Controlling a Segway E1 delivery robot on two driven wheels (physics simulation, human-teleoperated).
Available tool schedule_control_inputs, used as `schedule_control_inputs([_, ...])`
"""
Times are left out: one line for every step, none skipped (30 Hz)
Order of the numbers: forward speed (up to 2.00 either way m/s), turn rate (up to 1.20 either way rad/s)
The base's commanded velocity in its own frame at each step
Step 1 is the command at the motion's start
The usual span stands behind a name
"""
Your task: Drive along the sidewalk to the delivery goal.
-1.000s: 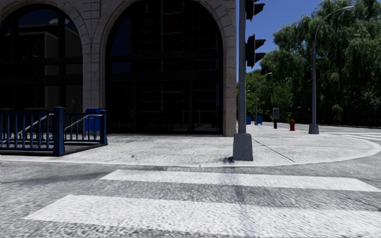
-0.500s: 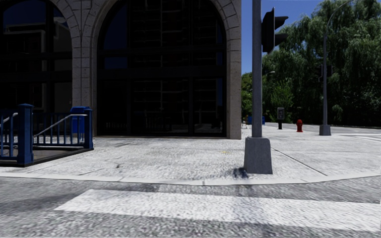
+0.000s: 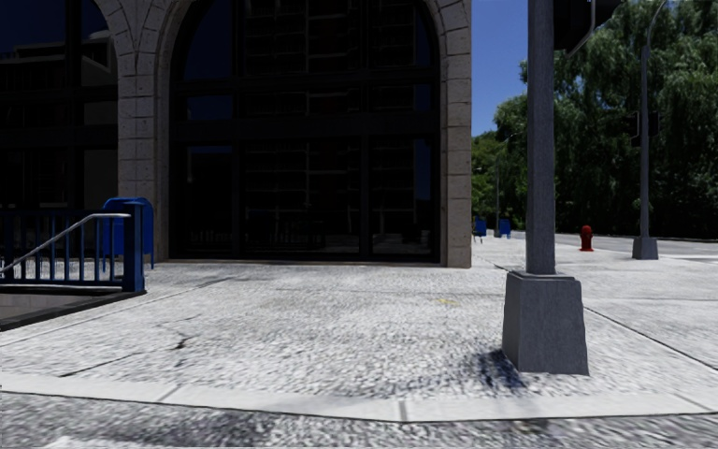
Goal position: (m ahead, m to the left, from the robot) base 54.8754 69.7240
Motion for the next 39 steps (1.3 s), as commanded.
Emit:
schedule_control_inputs([1.66,0.18])
schedule_control_inputs([1.66,0.18])
schedule_control_inputs([1.66,0.18])
schedule_control_inputs([1.66,0.18])
schedule_control_inputs([1.66,0.19])
schedule_control_inputs([1.66,0.19])
schedule_control_inputs([1.66,0.21])
schedule_control_inputs([1.66,0.22])
schedule_control_inputs([1.66,0.23])
schedule_control_inputs([1.66,0.23])
schedule_control_inputs([1.66,0.23])
schedule_control_inputs([1.66,0.23])
schedule_control_inputs([1.66,0.23])
schedule_control_inputs([1.66,0.23])
schedule_control_inputs([1.66,0.23])
schedule_control_inputs([1.66,0.23])
schedule_control_inputs([1.66,0.24])
schedule_control_inputs([1.66,0.24])
schedule_control_inputs([1.66,0.24])
schedule_control_inputs([1.66,0.24])
schedule_control_inputs([1.66,0.24])
schedule_control_inputs([1.66,0.24])
schedule_control_inputs([1.66,0.24])
schedule_control_inputs([1.66,0.24])
schedule_control_inputs([1.66,0.24])
schedule_control_inputs([1.66,0.24])
schedule_control_inputs([1.66,0.24])
schedule_control_inputs([1.66,0.24])
schedule_control_inputs([1.66,0.24])
schedule_control_inputs([1.66,0.24])
schedule_control_inputs([1.66,0.24])
schedule_control_inputs([1.66,0.24])
schedule_control_inputs([1.66,0.24])
schedule_control_inputs([1.66,0.24])
schedule_control_inputs([1.66,0.24])
schedule_control_inputs([1.66,0.24])
schedule_control_inputs([1.66,0.24])
schedule_control_inputs([1.66,0.24])
schedule_control_inputs([1.66,0.24])
